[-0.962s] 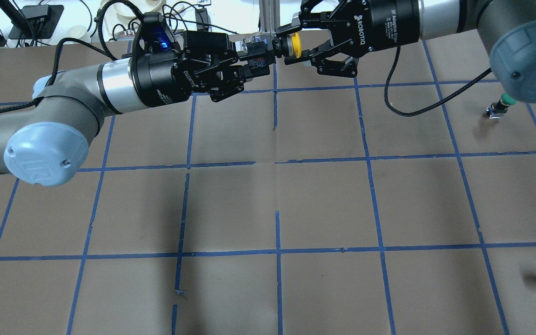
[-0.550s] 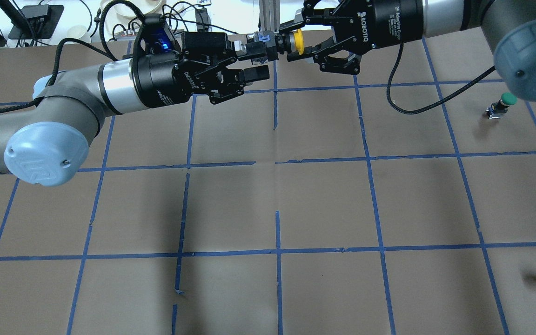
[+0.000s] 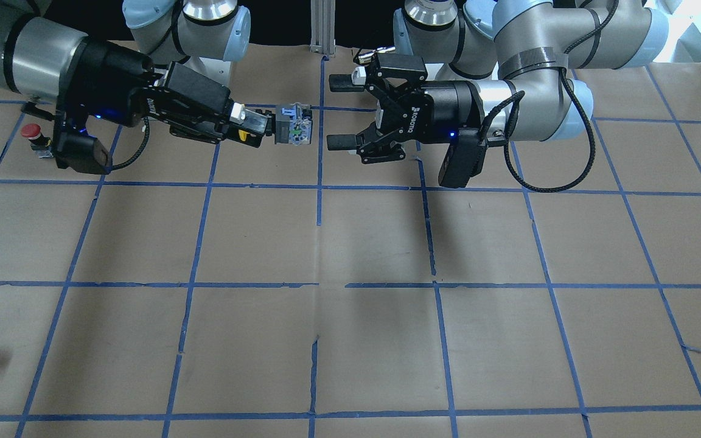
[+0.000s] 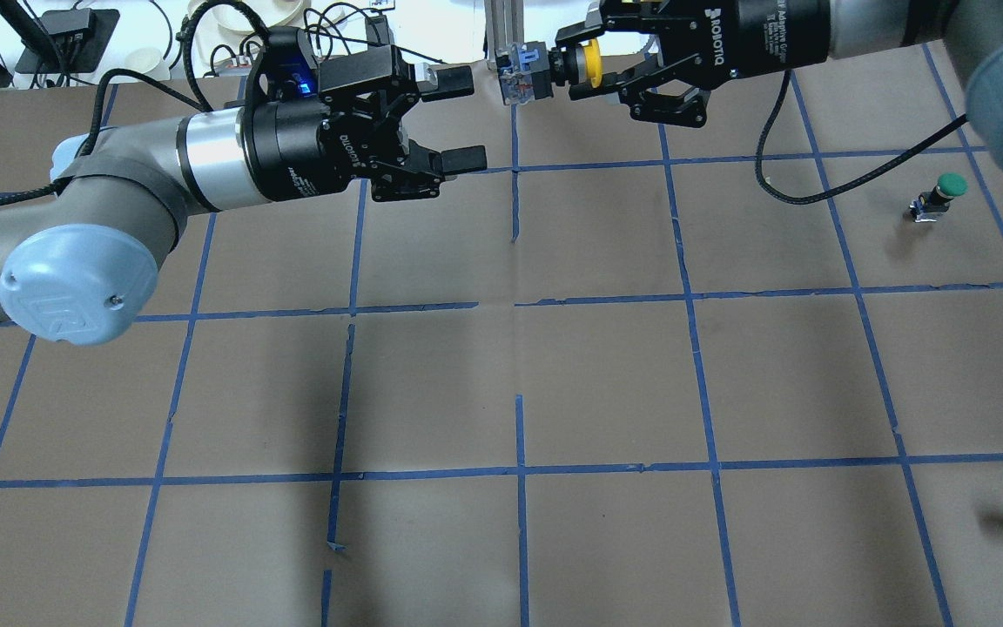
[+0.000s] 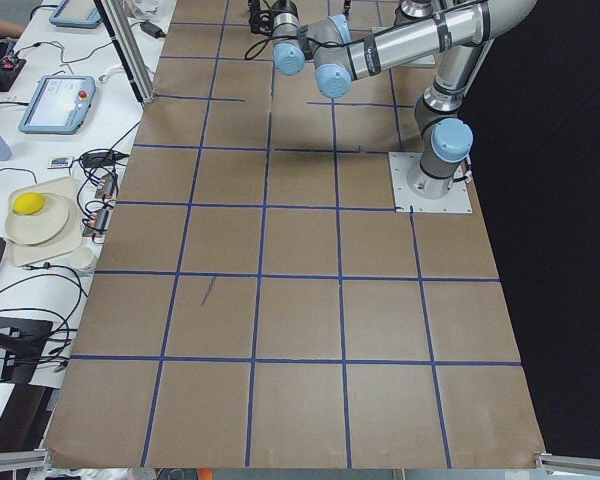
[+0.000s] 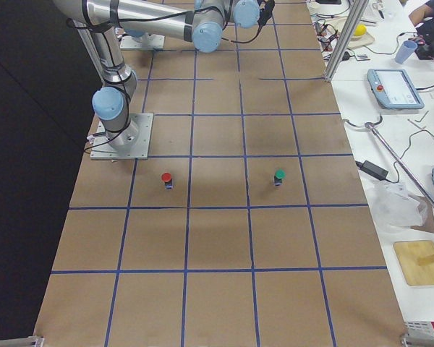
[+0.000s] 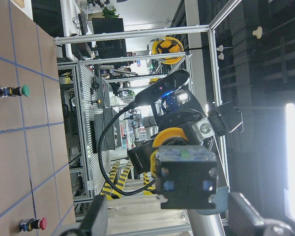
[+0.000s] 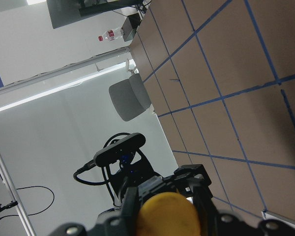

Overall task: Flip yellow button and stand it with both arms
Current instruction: 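Carry the button with the right gripper toward the green button while the left gripper withdraws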

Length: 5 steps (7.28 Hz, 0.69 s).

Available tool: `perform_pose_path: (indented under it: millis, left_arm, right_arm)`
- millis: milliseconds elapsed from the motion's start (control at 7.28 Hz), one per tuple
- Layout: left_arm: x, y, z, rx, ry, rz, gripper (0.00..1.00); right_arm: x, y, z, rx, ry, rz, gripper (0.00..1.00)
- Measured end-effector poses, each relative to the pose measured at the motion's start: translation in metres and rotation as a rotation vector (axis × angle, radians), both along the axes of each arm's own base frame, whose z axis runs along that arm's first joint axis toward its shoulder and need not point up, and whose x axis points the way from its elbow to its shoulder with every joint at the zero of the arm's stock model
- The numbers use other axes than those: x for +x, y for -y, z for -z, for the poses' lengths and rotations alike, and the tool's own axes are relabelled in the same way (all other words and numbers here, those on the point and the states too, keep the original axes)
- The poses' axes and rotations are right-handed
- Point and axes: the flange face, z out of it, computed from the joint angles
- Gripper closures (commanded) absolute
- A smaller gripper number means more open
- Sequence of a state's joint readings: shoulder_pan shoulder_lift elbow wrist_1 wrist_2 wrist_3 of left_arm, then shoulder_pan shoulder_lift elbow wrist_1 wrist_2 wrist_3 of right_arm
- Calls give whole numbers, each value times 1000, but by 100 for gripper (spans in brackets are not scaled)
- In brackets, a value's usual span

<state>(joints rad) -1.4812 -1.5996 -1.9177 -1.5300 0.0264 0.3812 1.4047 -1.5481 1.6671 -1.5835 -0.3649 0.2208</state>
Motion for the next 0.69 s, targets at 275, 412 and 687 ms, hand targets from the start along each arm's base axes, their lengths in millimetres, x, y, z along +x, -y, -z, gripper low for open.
perform_pose_path:
  millis: [275, 412, 687]
  left_arm:
    - [30, 4, 9, 48, 207, 7, 0]
    - [51, 9, 12, 66, 332, 5, 0]
    - [85, 21, 16, 100, 672, 30, 0]
  right_arm:
    - [-16, -14, -5, -11, -156, 7, 70]
    - [-22, -26, -8, -24, -278, -3, 70]
    - [-36, -44, -7, -58, -536, -55, 70]
